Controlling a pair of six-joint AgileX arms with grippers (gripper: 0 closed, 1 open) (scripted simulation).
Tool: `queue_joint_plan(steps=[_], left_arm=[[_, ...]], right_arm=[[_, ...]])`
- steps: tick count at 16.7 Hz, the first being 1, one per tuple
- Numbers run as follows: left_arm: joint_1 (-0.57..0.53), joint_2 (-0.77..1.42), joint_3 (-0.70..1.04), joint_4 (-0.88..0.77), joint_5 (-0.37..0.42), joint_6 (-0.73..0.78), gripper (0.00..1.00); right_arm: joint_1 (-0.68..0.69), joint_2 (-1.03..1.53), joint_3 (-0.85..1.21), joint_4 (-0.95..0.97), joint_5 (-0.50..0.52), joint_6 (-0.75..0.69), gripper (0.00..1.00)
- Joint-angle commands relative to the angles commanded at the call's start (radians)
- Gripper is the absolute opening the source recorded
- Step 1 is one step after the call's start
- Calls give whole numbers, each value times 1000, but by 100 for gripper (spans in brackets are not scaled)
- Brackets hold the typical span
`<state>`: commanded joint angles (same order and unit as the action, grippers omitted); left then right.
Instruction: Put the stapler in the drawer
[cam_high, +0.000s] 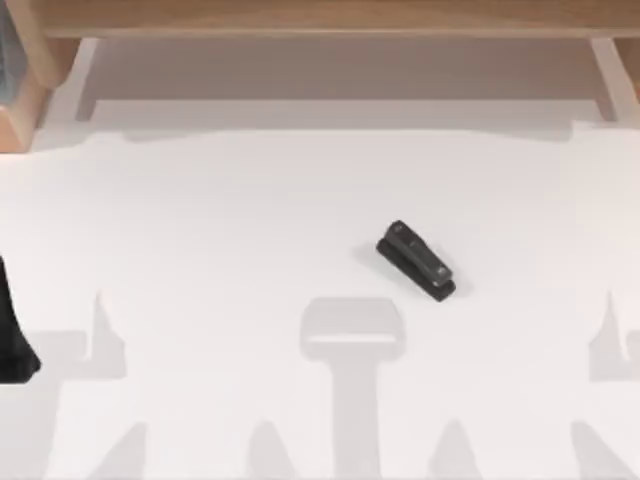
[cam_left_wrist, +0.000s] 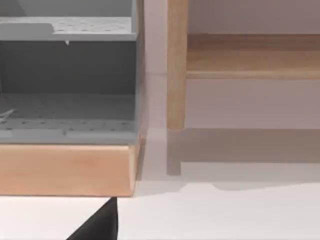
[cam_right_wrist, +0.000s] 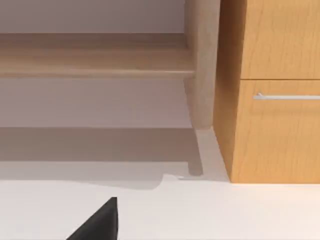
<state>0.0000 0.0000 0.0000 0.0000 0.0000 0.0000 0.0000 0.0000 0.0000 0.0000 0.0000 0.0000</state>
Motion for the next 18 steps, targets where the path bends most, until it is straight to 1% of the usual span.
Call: queue_joint_plan(steps=[4, 8, 12, 18], left_arm=[[0, 0, 0, 0, 0, 0, 100], [0, 0, 0, 0, 0, 0, 100], [0, 0, 0, 0, 0, 0, 100], [0, 0, 0, 0, 0, 0, 100]], right_arm=[[-3, 30, 15, 17, -11, -24, 100], [-34, 216, 108, 119, -60, -166, 100], [-100, 545, 269, 297, -126, -401, 100], [-238, 1178, 576, 634, -230, -830, 100]])
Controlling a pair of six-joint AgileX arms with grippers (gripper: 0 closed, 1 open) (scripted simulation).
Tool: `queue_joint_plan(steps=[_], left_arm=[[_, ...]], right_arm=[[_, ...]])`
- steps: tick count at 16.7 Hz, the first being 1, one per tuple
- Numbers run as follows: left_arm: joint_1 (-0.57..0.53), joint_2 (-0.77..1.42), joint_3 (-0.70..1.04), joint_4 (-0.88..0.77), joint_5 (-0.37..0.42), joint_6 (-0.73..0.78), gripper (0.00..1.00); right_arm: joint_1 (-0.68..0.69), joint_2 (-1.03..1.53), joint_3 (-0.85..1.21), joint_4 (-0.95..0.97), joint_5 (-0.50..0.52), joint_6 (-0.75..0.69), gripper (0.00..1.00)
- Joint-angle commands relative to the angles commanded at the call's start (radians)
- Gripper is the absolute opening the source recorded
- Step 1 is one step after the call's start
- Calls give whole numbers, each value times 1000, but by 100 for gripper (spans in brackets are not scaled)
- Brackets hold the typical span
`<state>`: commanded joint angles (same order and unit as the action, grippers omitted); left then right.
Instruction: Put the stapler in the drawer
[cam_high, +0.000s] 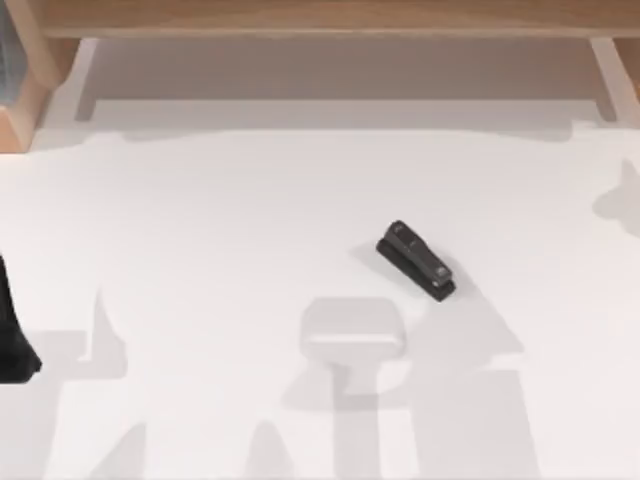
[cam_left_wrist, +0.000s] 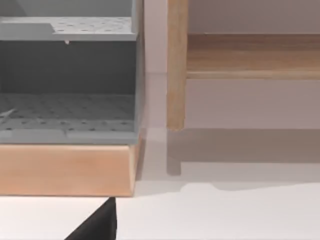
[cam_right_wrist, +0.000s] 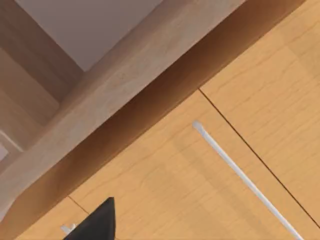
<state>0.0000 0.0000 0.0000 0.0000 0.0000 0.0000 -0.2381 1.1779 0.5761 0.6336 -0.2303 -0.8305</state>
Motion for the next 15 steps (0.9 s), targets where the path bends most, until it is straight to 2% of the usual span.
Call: queue_joint_plan(steps=[8, 12, 15], left_arm=[[0, 0, 0, 0, 0, 0, 100], [0, 0, 0, 0, 0, 0, 100], [0, 0, 0, 0, 0, 0, 100]], right_arm=[[-163, 802, 373, 409, -131, -516, 100], [-208, 1048, 487, 534, -177, -675, 100], [-221, 1120, 522, 572, -192, -725, 100]])
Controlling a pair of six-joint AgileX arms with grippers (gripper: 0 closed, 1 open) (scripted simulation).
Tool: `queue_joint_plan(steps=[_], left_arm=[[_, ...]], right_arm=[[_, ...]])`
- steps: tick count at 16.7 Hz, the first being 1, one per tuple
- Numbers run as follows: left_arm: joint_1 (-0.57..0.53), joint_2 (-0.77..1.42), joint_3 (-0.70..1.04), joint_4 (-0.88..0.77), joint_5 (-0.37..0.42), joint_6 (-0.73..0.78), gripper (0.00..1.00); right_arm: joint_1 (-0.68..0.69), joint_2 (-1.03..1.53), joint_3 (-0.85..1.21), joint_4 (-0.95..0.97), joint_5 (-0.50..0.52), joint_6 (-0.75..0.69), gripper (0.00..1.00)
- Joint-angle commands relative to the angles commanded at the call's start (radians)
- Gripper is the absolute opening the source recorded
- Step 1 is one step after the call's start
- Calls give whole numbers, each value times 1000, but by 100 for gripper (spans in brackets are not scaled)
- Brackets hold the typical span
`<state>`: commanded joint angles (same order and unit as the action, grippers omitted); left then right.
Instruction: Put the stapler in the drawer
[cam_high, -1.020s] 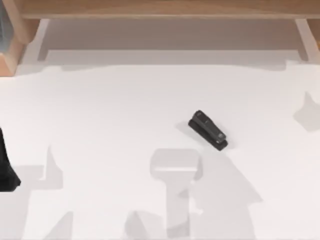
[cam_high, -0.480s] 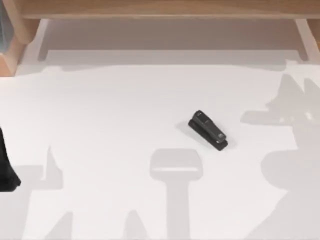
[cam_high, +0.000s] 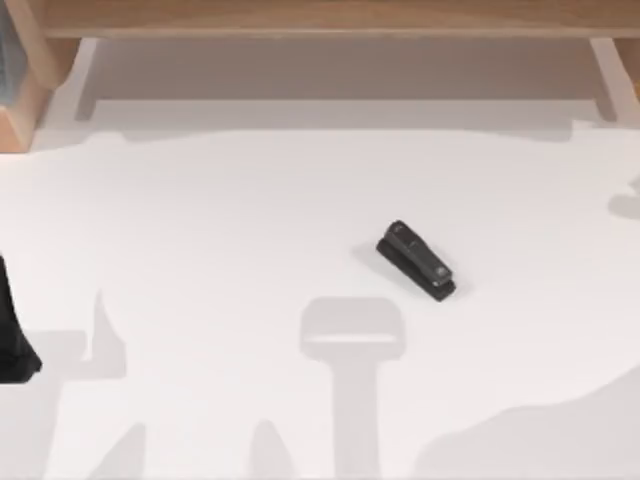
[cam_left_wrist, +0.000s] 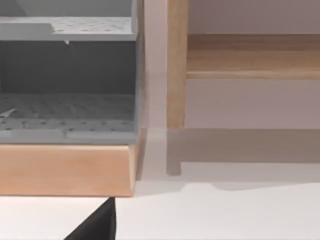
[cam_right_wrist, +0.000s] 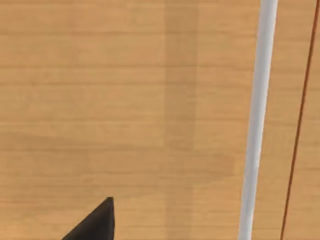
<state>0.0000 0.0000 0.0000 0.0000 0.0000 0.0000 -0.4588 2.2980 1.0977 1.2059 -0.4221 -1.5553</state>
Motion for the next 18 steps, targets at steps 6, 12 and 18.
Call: queue_joint_plan(steps=[6, 12, 18], left_arm=[[0, 0, 0, 0, 0, 0, 100], [0, 0, 0, 0, 0, 0, 100], [0, 0, 0, 0, 0, 0, 100]], right_arm=[[5, 3, 1, -2, 2, -1, 100], [21, 50, 105, -56, 22, -3, 100], [23, 55, 116, -62, 24, -3, 92]])
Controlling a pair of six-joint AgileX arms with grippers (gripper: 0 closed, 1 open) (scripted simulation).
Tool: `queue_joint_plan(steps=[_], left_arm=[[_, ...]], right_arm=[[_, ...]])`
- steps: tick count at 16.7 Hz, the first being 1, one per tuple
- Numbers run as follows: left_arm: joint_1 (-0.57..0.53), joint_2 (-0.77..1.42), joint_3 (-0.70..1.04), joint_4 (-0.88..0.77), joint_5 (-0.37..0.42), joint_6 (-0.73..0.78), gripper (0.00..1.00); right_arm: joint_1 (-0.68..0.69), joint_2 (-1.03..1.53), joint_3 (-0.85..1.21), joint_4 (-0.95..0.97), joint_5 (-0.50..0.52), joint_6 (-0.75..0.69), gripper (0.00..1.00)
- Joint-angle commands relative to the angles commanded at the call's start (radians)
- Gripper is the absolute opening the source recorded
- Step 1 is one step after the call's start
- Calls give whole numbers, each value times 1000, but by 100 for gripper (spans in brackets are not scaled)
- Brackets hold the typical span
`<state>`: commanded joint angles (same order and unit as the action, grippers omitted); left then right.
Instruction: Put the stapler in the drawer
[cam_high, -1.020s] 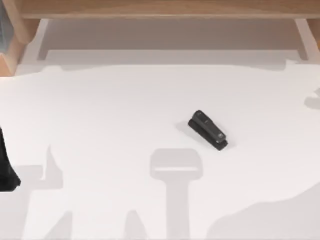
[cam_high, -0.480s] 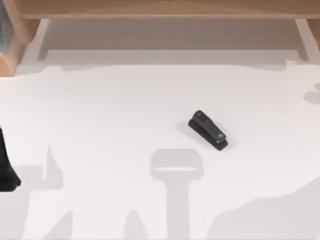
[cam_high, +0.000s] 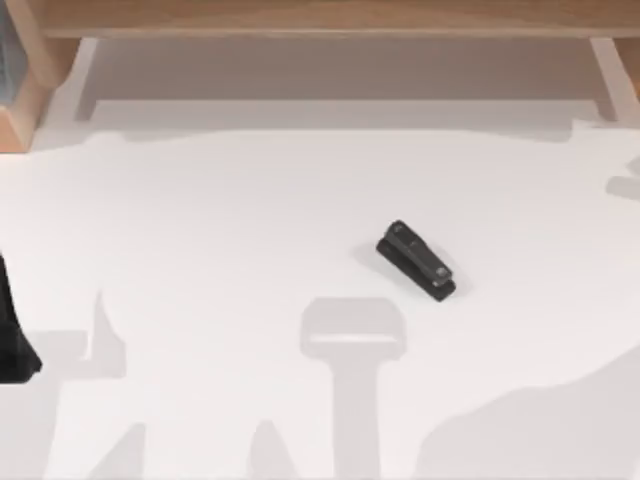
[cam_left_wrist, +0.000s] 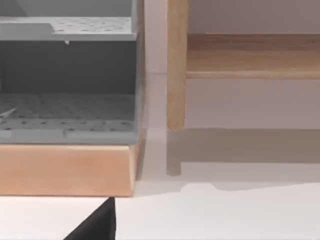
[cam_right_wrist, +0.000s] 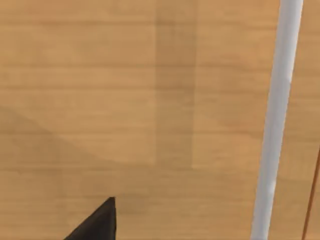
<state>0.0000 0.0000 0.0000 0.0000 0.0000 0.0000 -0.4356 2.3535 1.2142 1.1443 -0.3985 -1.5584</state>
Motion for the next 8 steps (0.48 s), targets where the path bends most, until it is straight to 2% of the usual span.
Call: queue_joint_plan(steps=[8], left_arm=[[0, 0, 0, 0, 0, 0, 100]], right_arm=[[0, 0, 0, 0, 0, 0, 32]])
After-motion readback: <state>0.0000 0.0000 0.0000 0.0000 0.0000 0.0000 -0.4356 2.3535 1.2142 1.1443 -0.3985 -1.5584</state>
